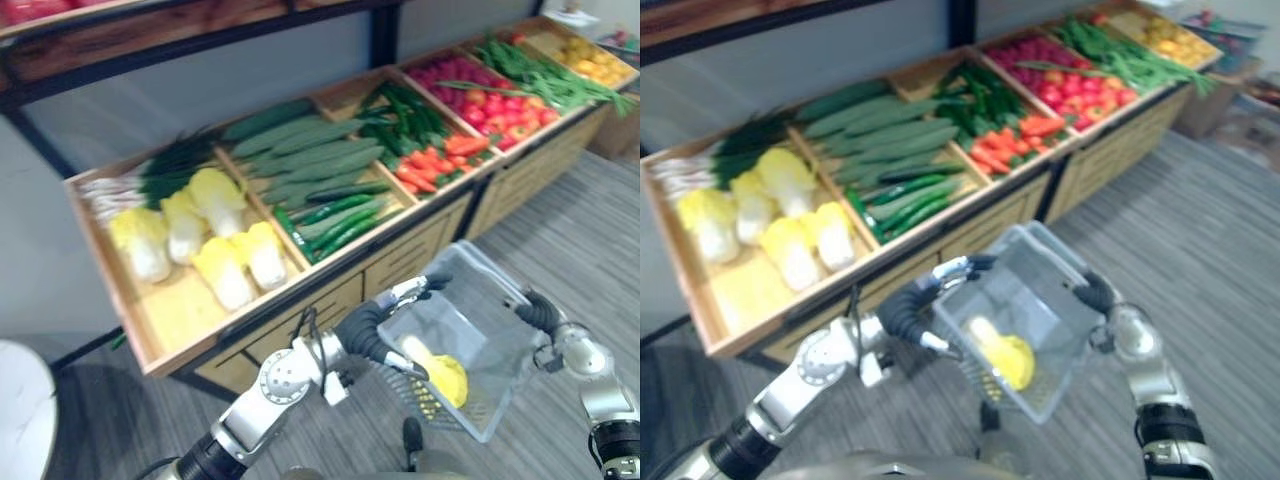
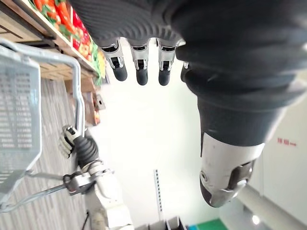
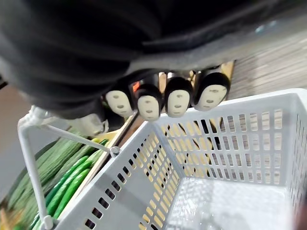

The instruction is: Pick vegetable in the basket

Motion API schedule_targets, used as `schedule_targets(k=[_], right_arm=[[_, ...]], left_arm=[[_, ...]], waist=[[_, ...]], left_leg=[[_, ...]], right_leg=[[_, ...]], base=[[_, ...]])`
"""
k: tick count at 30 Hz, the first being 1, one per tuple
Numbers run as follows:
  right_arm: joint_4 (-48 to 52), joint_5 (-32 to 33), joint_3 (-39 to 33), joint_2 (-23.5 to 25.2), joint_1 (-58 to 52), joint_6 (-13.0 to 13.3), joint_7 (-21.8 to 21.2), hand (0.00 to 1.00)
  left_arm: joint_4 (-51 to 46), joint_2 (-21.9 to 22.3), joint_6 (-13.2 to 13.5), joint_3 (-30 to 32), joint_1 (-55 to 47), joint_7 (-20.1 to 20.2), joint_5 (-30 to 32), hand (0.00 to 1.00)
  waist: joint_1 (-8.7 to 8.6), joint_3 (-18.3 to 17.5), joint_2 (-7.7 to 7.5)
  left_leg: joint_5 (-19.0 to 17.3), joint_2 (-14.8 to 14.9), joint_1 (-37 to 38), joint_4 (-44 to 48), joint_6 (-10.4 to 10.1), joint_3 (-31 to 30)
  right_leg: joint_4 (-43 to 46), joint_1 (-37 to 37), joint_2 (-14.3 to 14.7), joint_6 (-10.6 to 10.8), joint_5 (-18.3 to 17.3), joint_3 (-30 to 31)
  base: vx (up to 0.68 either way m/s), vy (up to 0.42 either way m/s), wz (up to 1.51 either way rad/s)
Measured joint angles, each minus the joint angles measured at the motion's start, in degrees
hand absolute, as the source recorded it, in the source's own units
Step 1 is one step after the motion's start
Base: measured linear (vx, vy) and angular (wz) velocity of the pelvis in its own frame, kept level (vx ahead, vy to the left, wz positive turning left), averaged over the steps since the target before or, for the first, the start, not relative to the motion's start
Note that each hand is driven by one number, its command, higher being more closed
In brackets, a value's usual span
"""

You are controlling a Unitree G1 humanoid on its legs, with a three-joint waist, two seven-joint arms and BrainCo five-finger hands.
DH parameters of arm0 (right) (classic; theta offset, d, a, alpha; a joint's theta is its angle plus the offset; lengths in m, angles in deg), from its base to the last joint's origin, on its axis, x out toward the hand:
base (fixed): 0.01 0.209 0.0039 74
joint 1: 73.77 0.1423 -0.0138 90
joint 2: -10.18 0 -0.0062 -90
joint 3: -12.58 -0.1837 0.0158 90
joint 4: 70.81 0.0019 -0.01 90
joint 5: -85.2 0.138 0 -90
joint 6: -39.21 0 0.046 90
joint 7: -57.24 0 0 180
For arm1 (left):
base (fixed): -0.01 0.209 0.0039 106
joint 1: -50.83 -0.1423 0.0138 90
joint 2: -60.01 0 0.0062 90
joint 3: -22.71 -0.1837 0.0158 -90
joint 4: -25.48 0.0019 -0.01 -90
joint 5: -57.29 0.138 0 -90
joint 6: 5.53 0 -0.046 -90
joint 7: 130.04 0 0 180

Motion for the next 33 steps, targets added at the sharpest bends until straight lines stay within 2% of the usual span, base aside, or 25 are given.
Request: schedule_targets(k=[3, 7, 9, 10, 11, 12, 13, 15, 17, 20, 22, 26, 29, 33], right_arm=[[-8.07, 0.01, -4.9, 2.42, -1.62, -1.03, 2.94, 1.0], [-20.29, 0.06, -10.75, 5.24, -2.63, -1.23, 4.93, 1.0], [-24.76, 0.06, -14.03, 5.95, -2.99, -1.89, 5.92, 1.0], [-27.0, 0.09, -15.53, 6.14, -3.56, -2.06, 6.8, 1.0], [-28.25, 0.09, -16.42, 6.15, -3.77, -2.2, 7.01, 1.0], [-30.4, 0.12, -18.17, 6.14, -4.42, -2.89, 7.4, 1.0], [-31.13, 0.12, -18.77, 6.15, -4.86, -2.99, 7.5, 1.0], [-33.05, 0.69, -22.44, 6.13, -5.87, -3.26, 8.02, 1.0], [-33.41, 0.82, -23.93, 6.53, -6.88, -3.26, 8.01, 1.0], [-33.52, 2.74, -26.69, 8.93, -8.55, -3.22, 8.21, 1.0], [-33.39, 3.6, -27.75, 11.18, -9.06, -3.23, 8.77, 1.0], [-31.5, 5.96, -28.24, 17.05, -11.04, -3.44, 9.79, 1.0], [-29.04, 7.03, -28.22, 20.12, -11.44, -3.43, 10.6, 1.0], [-28.84, 6.91, -28.25, 20.82, -11.24, -3.15, 11.82, 1.0]], left_arm=[[-3.13, -2.16, 0.02, 3.07, -3.91, -0.01, -3.89, 0.0], [-3.18, -1.5, -0.09, 12.43, -10.17, -1.44, -4.95, 0.0], [-2.73, 2.38, -0.04, 18.59, -12.82, -3.04, -4.17, 0.0], [-1.43, 6.21, 0.05, 22.87, -13.78, -4.46, -3.02, 0.0], [-0.35, 8.21, 0.15, 24.98, -14.07, -5.29, -2.25, 0.0], [3.39, 12.02, 0.22, 29.9, -14.53, -7.68, 0.55, 0.0], [5.14, 13.23, 0.18, 31.78, -14.6, -8.62, 2.06, 0.0], [11.37, 17.76, -0.38, 39.48, -15.93, -12.25, 4.89, 0.0], [14.8, 19.45, -1.37, 42.76, -16.39, -13.66, 6.66, 0.0], [23.65, 21.66, -3.21, 49.03, -16.76, -15.21, 8.33, 0.0], [28.22, 23.29, -4.88, 53.26, -16.66, -17.59, 11.15, 0.0], [39.27, 24.57, -6.47, 59.54, -16.79, -23.69, 26.57, 0.0], [50.66, 25.46, -6.98, 65.72, -16.54, -26.96, 30.48, 0.0], [68.27, 26.12, -9.04, 74.85, -14.48, -29.25, 31.23, 0.0]], waist=[[0.24, -0.55, -0.74], [0.88, -1.51, -1.77], [0.99, -1.75, -1.99], [1.16, -1.79, -2.15], [1.18, -1.87, -2.12], [0.97, -2.0, -2.2], [0.91, -2.14, -2.16], [0.71, -2.47, -1.76], [0.15, -2.61, -1.76], [0.08, -3.51, -2.23], [0.05, -3.66, -2.5], [0.05, -4.23, -2.53], [-0.02, -4.67, -2.3], [-0.12, -5.39, -2.39]], left_leg=[[1.94, -1.89, -1.33, -2.5, 0.75, -5.0], [5.65, -5.06, -2.14, -7.7, 1.2, -11.09], [7.56, -6.6, -2.2, -10.72, 1.65, -13.63], [8.81, -7.51, -2.22, -12.64, 1.96, -15.12], [9.52, -7.98, -2.13, -13.76, 2.14, -15.9], [11.11, -8.84, -2.02, -15.6, 2.7, -17.99], [11.64, -9.09, -2.03, -16.22, 2.96, -18.69], [13.23, -10.17, -2.13, -18.55, 3.44, -21.25], [13.85, -10.7, -2.04, -19.73, 3.38, -23.15], [14.9, -11.23, -1.92, -21.57, 3.43, -25.05], [15.0, -11.41, -1.94, -21.82, 3.43, -25.91], [14.95, -11.83, -1.23, -21.89, 3.44, -27.53], [14.52, -11.89, -1.09, -21.9, 3.85, -27.54], [14.29, -12.01, -1.12, -21.92, 3.81, -27.71]], right_leg=[[-0.82, 1.8, -1.8, 0.11, -0.61, -4.94], [-2.02, 3.57, -3.66, 0.5, -1.19, -10.31], [-2.16, 3.92, -4.42, 0.72, -1.46, -12.56], [-2.25, 4.09, -4.79, 0.87, -1.64, -14.0], [-2.31, 4.24, -4.94, 1.01, -1.76, -14.74], [-2.41, 4.83, -5.16, 0.95, -1.97, -16.73], [-2.41, 4.95, -5.24, 0.91, -2.01, -17.31], [-2.43, 5.08, -5.72, 0.93, -2.16, -19.26], [-2.41, 5.72, -6.06, 1.07, -2.57, -20.84], [-2.15, 5.88, -6.31, 0.64, -3.19, -22.38], [-2.05, 6.4, -6.49, 0.54, -3.63, -23.16], [-2.05, 8.28, -6.96, 0.99, -4.48, -25.03], [-2.1, 8.67, -7.08, 1.16, -4.75, -25.31], [-2.78, 8.78, -7.05, 1.42, -4.95, -25.55]], base=[[0.01, 0.009, 0.9], [0.05, 0.005, 0.78], [0.04, 0.003, 0.72], [0.03, 0.008, 0.54], [0.05, 0.011, 0.75], [0.04, 0.008, 0.62], [0.05, 0.014, 0.63], [0.02, 0.028, 0.46], [0.01, 0.023, 0.44], [0.01, 0.029, 0.3], [-0.01, 0.027, 0.26], [0.01, 0.024, 0.22], [0.0, 0.007, 0.02], [0.02, 0.001, 0.02]])
